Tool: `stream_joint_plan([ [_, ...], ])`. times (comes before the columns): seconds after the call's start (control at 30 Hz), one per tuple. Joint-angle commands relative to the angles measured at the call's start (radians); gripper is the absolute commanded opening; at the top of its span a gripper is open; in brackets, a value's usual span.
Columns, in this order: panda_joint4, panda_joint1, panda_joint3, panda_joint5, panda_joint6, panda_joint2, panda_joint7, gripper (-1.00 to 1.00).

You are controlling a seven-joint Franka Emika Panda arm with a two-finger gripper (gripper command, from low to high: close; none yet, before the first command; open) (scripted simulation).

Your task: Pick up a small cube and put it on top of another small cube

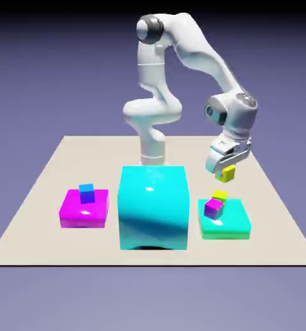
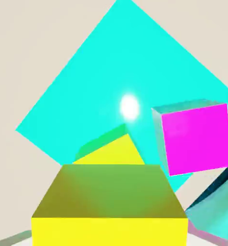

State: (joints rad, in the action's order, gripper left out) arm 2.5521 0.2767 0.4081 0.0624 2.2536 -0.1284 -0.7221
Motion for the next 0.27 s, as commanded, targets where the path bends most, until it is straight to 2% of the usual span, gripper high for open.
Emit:
stream_joint_plan([
  [0.0, 0.015, 0.001, -0.001, -0.019, 0.044, 0.031, -0.014, -1.0],
  [0.1, 0.055, 0.003, -0.005, -0.06, 0.165, 0.118, -0.047, -1.0],
  [0.13, 0.055, 0.003, -0.005, -0.06, 0.165, 0.118, -0.047, 1.0],
  [0.23, 0.026, 0.001, -0.002, -0.031, 0.079, 0.056, -0.023, 1.0],
])
